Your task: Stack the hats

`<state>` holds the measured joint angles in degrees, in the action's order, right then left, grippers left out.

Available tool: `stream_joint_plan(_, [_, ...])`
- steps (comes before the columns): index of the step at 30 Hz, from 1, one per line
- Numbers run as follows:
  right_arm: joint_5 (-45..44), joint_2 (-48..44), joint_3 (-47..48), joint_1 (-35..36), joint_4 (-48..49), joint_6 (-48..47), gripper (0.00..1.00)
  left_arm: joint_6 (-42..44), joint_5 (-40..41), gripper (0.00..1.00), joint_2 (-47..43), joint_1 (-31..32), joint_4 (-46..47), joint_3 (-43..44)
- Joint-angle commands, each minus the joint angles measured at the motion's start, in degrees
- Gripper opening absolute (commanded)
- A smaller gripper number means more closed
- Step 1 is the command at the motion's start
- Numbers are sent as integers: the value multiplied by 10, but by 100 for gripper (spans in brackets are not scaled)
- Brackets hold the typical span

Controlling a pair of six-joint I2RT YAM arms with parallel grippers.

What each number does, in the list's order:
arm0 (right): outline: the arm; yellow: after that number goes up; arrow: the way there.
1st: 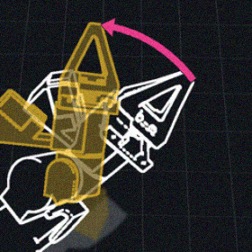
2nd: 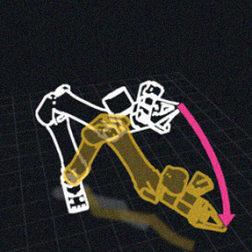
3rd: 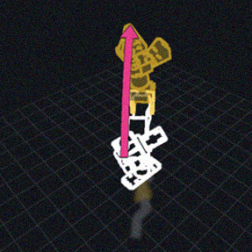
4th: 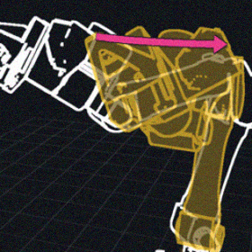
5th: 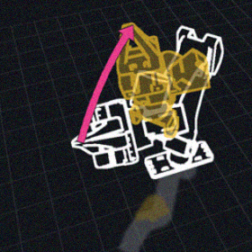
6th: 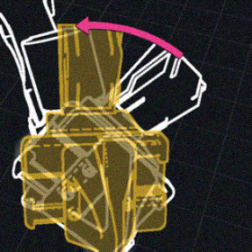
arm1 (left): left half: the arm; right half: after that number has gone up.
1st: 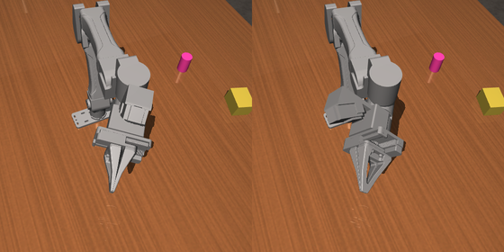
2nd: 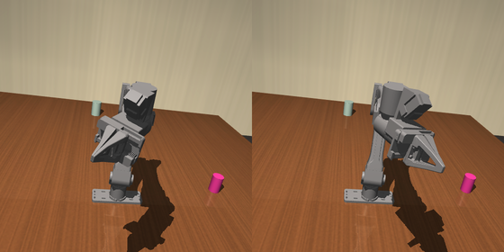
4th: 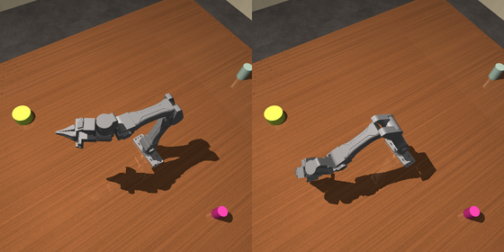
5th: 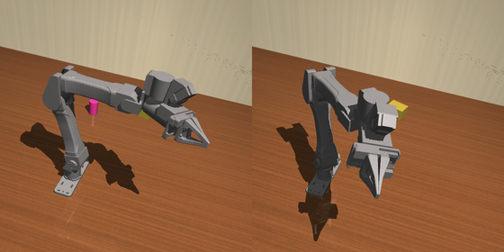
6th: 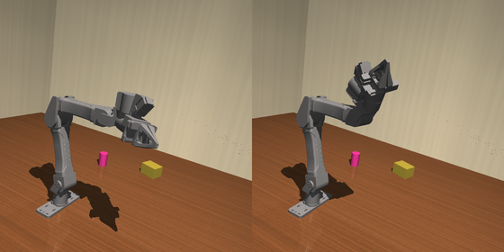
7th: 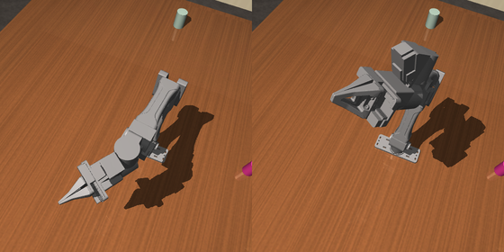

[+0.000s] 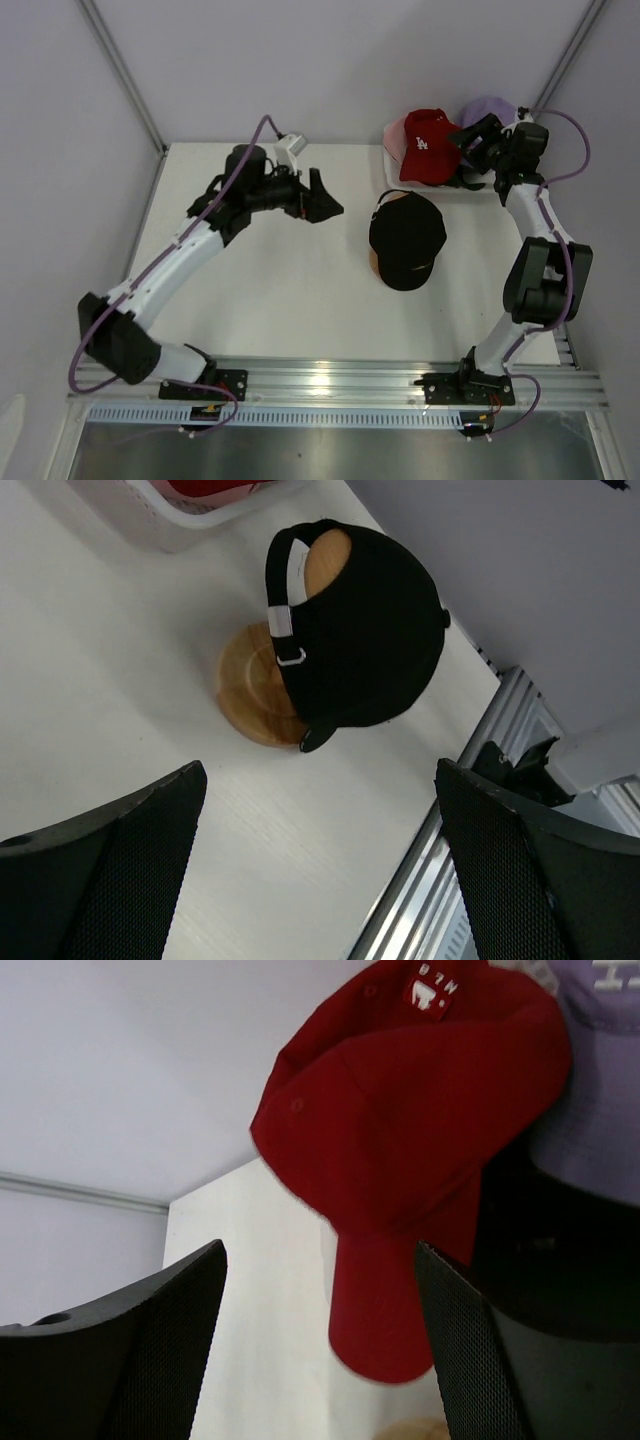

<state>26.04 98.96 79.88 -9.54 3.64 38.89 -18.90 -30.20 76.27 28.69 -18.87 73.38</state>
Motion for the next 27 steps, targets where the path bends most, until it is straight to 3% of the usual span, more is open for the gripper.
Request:
stream_joint_plan(1, [18, 49, 57, -4, 16, -16, 78, -89, 32, 99, 82, 5, 83, 62])
stream_joint_plan(6, [23, 82, 82, -2, 1, -27, 77, -90, 111, 95, 234, 15, 76, 194])
stream_joint_plan(7, [22, 83, 79, -1, 3, -27, 77, -81, 117, 93, 257, 22, 52, 260])
stream_joint_plan(12, [32, 91, 79, 3, 7, -23, 75, -35, 135, 79, 366, 46, -20, 390])
stream_joint_plan(19, [-1, 82, 74, 15, -34, -46, 75, -8, 118, 65, 398, 80, -19, 384])
stream_joint_plan(27, [21, 42, 54, -2, -35, -38, 77, 43, 135, 65, 373, 104, -14, 323])
